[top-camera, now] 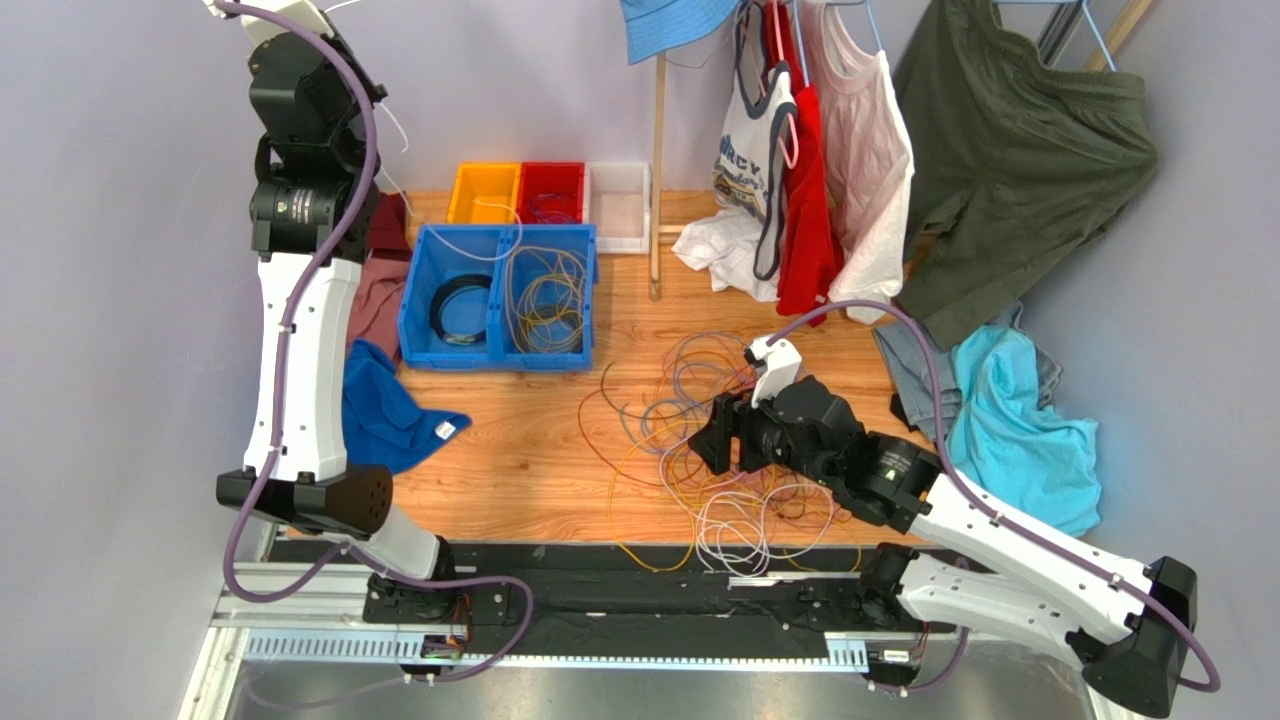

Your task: Untangle the cables

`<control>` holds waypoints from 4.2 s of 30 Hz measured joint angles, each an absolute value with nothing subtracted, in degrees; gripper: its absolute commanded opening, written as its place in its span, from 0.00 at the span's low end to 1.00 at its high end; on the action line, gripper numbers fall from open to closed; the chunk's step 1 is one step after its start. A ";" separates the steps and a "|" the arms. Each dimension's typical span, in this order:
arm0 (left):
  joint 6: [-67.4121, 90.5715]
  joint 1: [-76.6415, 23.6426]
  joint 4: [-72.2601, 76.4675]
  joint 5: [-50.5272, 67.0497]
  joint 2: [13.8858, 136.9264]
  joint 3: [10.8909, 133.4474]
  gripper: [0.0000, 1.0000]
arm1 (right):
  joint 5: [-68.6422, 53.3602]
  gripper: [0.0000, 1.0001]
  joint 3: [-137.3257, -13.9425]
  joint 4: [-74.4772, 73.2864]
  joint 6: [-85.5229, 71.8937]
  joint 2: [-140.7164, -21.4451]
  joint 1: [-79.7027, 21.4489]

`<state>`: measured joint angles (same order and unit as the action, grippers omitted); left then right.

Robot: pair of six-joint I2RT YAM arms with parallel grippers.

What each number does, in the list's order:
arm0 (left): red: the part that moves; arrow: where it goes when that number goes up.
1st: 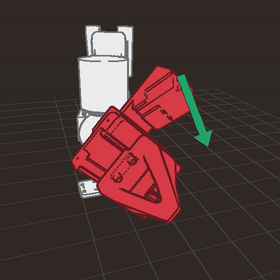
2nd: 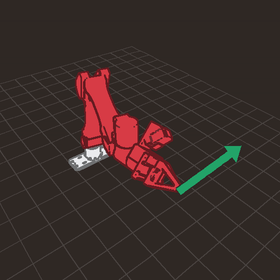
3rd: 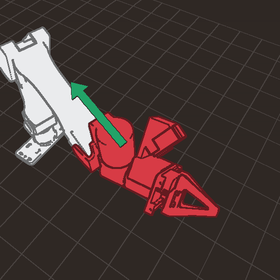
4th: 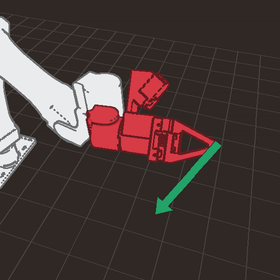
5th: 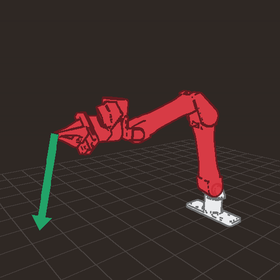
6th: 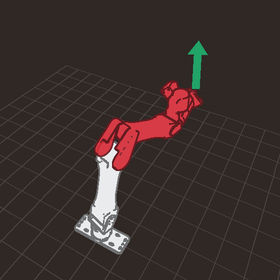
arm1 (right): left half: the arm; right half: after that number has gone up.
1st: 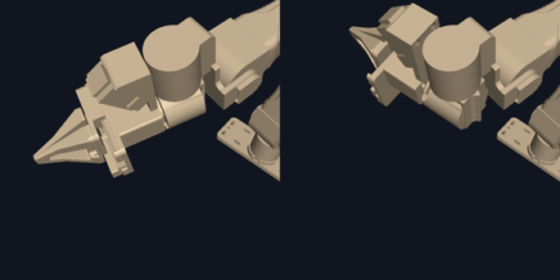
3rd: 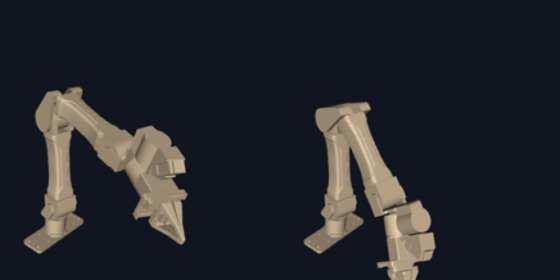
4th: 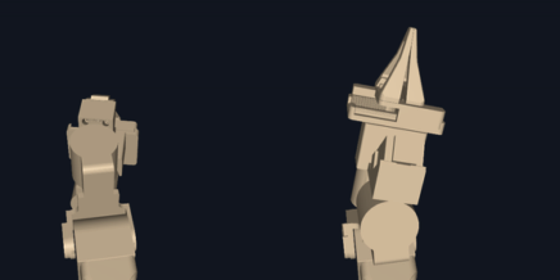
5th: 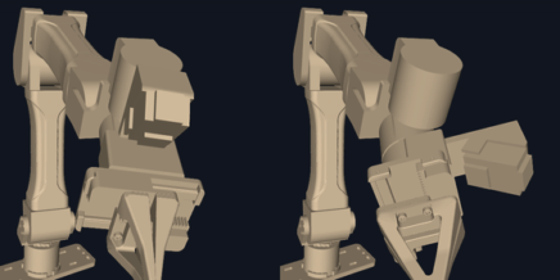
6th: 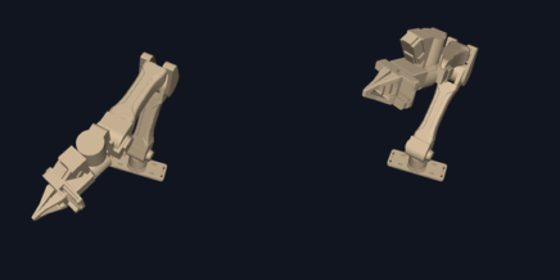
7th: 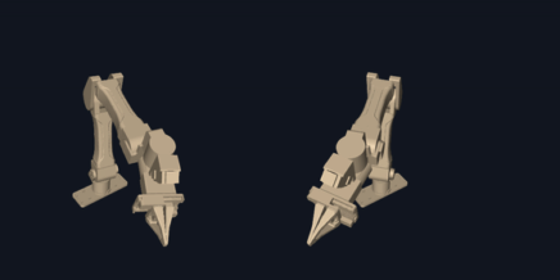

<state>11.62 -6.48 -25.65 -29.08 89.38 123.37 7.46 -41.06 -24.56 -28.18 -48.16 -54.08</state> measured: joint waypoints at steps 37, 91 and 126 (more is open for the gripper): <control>15.29 -2.85 -11.25 -25.45 88.07 105.12 0.00 | 6.94 0.66 -37.63 -22.61 -29.78 -50.46 -54.08; 34.15 0.27 -22.55 -17.28 97.54 75.40 0.34 | 4.38 0.64 -30.02 -19.22 -36.23 -43.88 -54.08; 39.05 -55.16 -9.98 -11.64 75.11 46.33 0.59 | 19.31 0.60 -32.93 -32.67 -37.56 -32.49 -54.08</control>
<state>39.05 -55.16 -9.98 -11.64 75.11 46.33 19.31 -32.93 -32.67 -37.56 -32.49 -54.08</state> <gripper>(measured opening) 0.595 0.623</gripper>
